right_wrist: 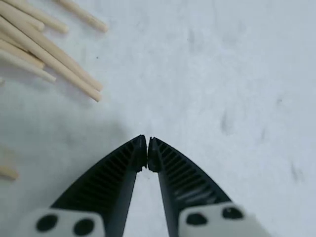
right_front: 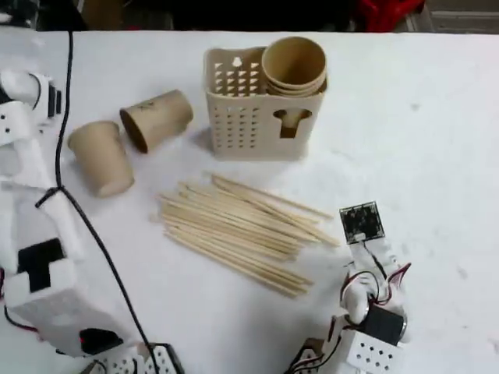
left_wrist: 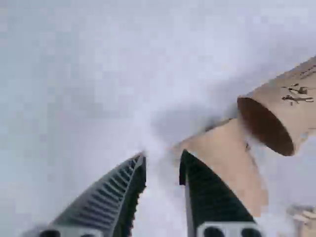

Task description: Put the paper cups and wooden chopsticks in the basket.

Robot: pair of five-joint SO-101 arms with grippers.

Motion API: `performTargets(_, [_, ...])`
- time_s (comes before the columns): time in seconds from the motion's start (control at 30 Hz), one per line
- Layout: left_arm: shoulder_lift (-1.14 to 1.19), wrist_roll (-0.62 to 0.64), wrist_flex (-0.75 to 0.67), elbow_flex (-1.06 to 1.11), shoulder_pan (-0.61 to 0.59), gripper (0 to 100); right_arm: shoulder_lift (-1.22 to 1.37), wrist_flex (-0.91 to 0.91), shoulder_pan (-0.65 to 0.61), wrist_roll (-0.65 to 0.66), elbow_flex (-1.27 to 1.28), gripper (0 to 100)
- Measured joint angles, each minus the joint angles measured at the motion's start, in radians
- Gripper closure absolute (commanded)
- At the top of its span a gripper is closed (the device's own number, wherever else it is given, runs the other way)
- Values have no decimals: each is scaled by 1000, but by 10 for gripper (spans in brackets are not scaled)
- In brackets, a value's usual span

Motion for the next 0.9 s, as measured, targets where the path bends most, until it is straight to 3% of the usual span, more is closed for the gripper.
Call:
performTargets(0.27, [186, 26, -81, -37, -3, 760, 0, 0, 0, 0, 0, 978])
performTargets(0.37, [258, -78, 6, -137, 0, 752, 0, 0, 0, 0, 0, 978])
performTargets(0.53, [381, -396, 215, -361, 44, 737, 0, 0, 0, 0, 0, 978])
performTargets(0.63, [465, -523, 276, -496, 49, 713, 0, 0, 0, 0, 0, 978])
performTargets(0.9, [666, -555, 290, -694, 48, 710, 0, 0, 0, 0, 0, 978])
